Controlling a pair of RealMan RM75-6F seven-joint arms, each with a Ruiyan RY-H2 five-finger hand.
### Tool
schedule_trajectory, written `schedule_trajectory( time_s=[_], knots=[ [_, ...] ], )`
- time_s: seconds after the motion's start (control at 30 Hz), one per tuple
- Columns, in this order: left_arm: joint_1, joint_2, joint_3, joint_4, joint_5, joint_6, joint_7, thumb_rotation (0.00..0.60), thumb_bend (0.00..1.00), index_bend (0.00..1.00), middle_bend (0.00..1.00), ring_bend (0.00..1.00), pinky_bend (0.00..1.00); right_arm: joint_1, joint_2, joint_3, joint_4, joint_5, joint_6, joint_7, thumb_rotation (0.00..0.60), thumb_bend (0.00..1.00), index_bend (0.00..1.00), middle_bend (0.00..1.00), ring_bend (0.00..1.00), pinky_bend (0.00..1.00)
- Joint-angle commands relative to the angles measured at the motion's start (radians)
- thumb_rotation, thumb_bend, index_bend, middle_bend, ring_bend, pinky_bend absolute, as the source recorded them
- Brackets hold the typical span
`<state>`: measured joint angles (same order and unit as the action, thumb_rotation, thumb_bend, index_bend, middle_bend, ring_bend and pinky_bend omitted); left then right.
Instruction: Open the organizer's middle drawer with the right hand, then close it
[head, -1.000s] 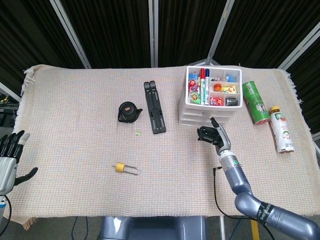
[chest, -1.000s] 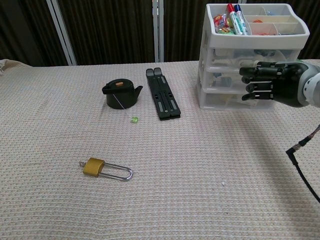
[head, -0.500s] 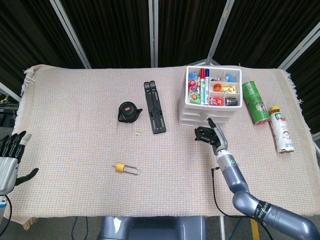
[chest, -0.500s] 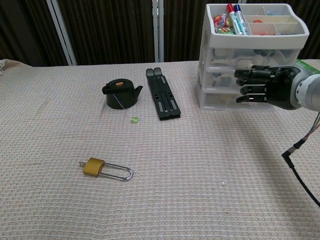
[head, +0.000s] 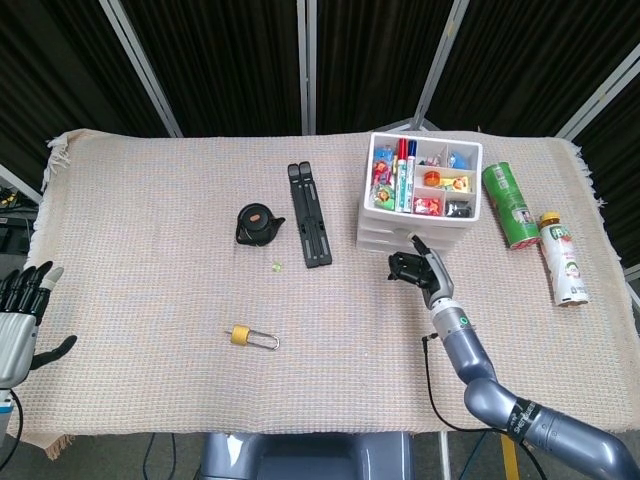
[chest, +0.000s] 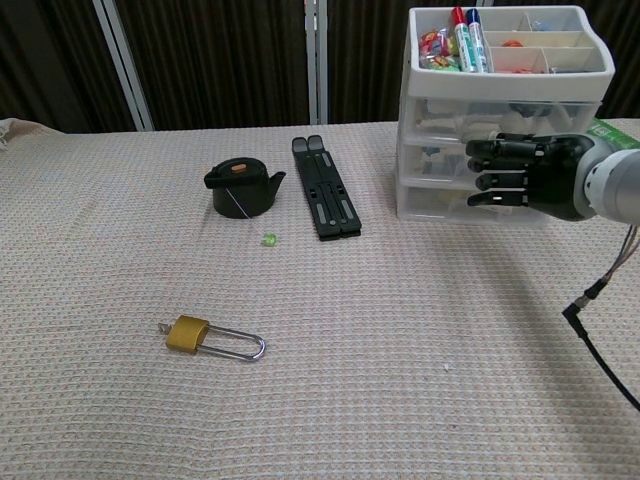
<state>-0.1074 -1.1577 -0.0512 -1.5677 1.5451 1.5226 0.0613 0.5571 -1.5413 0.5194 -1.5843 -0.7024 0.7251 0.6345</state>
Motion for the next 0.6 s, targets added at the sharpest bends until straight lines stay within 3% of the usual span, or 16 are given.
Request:
schedule_trajectory(
  time_s=[0.03,0.6],
  knots=[
    [-0.001,0.0,0.0,0.0,-0.003,-0.003,0.0,0.6,0.2,0.0,0.0,0.0,0.0,-0.002,0.001,-0.006,-0.004,-0.006,-0.009,0.0,0.6,0.41,0.27,0.71,0.7,0.55],
    [-0.004,-0.003,0.005,-0.008,-0.002,-0.01,0.014,0.6,0.2,0.0,0.0,0.0,0.0,-0.028,0.034,-0.015,-0.049,-0.043,-0.063,0.032,0.6,0.41,0.27,0.71,0.7,0.55]
  ],
)
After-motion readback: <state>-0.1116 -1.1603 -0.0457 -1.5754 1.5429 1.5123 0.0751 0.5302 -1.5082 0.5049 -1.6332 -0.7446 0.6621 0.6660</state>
